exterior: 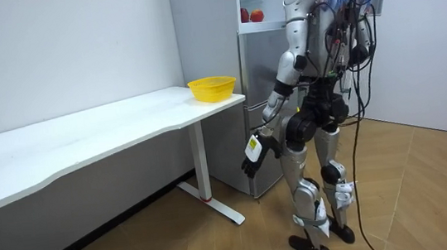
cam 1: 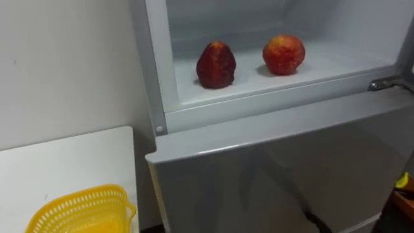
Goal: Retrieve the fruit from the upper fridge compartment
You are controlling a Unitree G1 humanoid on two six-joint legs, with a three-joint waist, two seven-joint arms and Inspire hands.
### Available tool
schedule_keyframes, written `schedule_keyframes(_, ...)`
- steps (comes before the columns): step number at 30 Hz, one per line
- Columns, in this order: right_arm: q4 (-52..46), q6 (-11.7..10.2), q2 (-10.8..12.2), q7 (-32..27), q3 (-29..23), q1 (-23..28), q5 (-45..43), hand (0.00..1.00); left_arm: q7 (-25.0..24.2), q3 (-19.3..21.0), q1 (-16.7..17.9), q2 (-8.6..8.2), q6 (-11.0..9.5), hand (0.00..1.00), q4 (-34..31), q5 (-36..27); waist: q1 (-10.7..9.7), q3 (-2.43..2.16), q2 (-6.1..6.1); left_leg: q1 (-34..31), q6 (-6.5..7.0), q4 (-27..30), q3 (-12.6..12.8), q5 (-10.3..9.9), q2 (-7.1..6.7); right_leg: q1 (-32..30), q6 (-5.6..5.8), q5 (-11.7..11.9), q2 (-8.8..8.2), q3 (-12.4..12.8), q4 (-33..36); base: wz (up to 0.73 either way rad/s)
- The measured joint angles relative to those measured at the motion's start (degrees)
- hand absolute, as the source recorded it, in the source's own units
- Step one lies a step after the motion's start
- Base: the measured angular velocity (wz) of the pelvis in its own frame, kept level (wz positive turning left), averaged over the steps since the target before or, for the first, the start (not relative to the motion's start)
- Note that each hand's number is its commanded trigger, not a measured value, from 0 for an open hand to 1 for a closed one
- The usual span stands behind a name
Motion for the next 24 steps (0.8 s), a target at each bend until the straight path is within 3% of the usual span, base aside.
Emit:
schedule_keyframes(4,-5.17,-0.43,-0.99,-3.56,0.75,-1.83,-0.08,0.00,-0.72,-2.79,-1.19,1.02,-1.35,0.00,1.14,-0.38,0.22,0.02,0.04,-0.61,-0.18,0.04,0.03,0.12,0.30,-0.89,-0.43,0.30,0.36,0.37,0.49,-0.08)
schedule_keyframes(11,-13.00,-0.93,-3.54,-8.86,0.73,-6.47,-0.53,0.00,-1.08,-2.69,-1.96,1.10,-2.54,0.00,2.64,-1.24,0.98,0.35,-0.65,-0.81,-0.45,-0.14,0.01,0.40,0.49,-1.14,-0.58,0.47,0.61,0.15,0.66,-0.01)
schedule_keyframes(15,-16.21,-4.90,-4.11,-12.00,0.99,-10.00,-0.57,0.00,-0.95,-2.20,-1.88,1.76,-3.10,0.00,3.31,-1.21,1.97,-0.16,-1.91,-0.90,-0.80,-0.06,-0.85,0.61,0.41,-0.90,-0.71,0.54,0.86,-0.99,0.30,0.09)
schedule_keyframes(18,-18.82,-5.72,-4.11,-12.40,1.00,-13.04,-0.59,0.00,-0.94,-0.61,-1.06,3.00,-3.64,0.00,3.74,-1.21,2.20,-0.49,-3.68,-0.95,-1.10,-0.05,-1.58,0.79,0.67,-0.63,-0.91,0.67,1.19,-1.54,0.00,0.13)
schedule_keyframes(21,-21.68,-7.64,-4.28,-13.07,0.65,-14.32,-0.32,0.00,-0.60,0.68,0.22,3.54,-3.74,0.00,4.64,-1.23,2.32,-0.89,-4.51,-0.53,-1.16,0.07,-2.24,0.82,0.58,1.11,-1.13,0.85,1.23,-2.58,-1.77,0.16)
schedule_keyframes(24,-22.33,-9.28,-4.31,-13.88,0.67,-17.16,0.15,0.00,-0.41,1.08,0.39,3.52,-3.79,0.00,5.49,-1.24,2.47,-0.50,-4.43,0.32,-1.16,0.06,-2.58,0.82,0.54,2.33,-1.11,0.86,1.10,-3.89,-1.82,0.12)
